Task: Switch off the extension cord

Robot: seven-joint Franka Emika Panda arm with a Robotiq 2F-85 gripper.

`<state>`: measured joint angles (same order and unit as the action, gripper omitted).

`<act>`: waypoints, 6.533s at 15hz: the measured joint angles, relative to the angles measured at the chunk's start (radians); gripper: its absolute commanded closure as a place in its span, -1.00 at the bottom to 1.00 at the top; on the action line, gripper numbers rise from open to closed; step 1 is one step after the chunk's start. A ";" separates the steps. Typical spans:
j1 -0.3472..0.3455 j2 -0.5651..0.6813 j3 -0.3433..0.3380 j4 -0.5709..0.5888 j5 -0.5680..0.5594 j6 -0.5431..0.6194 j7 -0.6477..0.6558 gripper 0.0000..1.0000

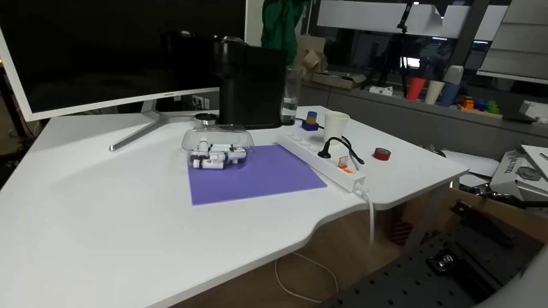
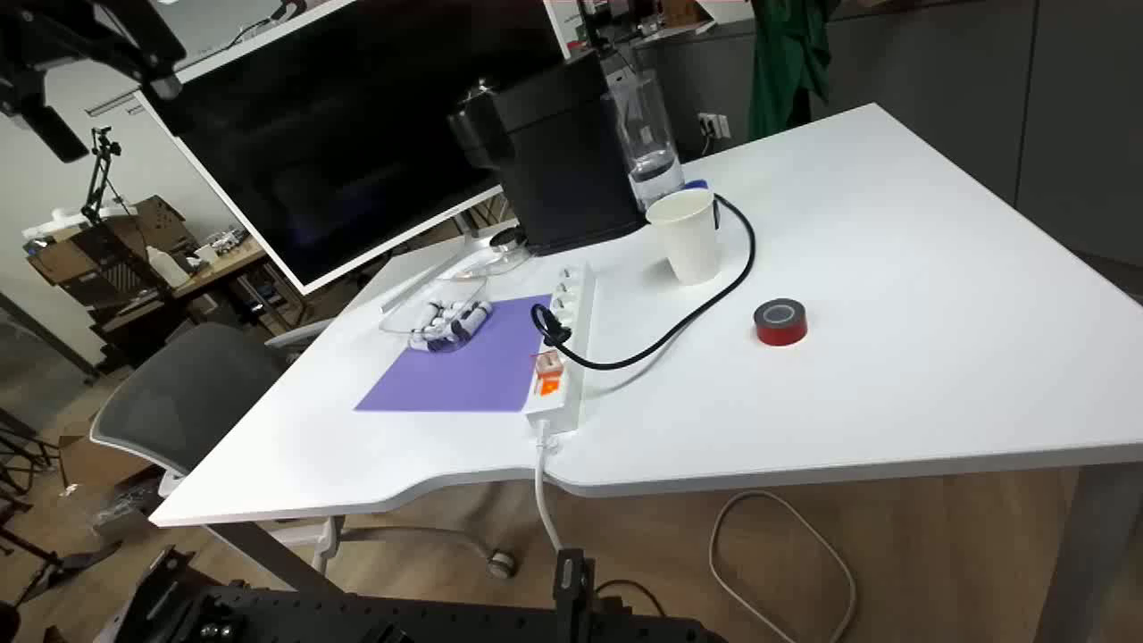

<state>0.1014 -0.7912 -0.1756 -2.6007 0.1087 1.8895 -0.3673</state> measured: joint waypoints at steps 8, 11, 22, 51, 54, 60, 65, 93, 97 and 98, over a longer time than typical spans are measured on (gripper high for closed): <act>0.000 0.000 0.000 -0.001 0.000 0.001 0.000 -1.00; 0.000 0.000 0.000 -0.001 0.000 0.001 0.000 -1.00; -0.072 0.165 -0.006 -0.030 -0.033 0.230 -0.001 -0.19; -0.250 0.840 -0.024 -0.034 -0.189 0.761 -0.038 1.00; -0.265 0.857 -0.025 -0.069 -0.189 0.826 -0.048 1.00; -0.306 0.939 -0.003 -0.073 -0.145 0.934 -0.125 1.00; -0.352 1.004 0.050 -0.051 -0.104 0.962 -0.163 1.00; -0.419 1.088 0.120 0.031 -0.142 0.955 -0.170 1.00; -0.421 0.933 0.136 -0.024 -0.118 0.871 -0.191 0.46; -0.418 0.882 0.135 -0.038 -0.105 0.830 -0.200 0.33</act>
<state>-0.3161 0.0904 -0.0407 -2.6386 0.0037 2.7191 -0.5674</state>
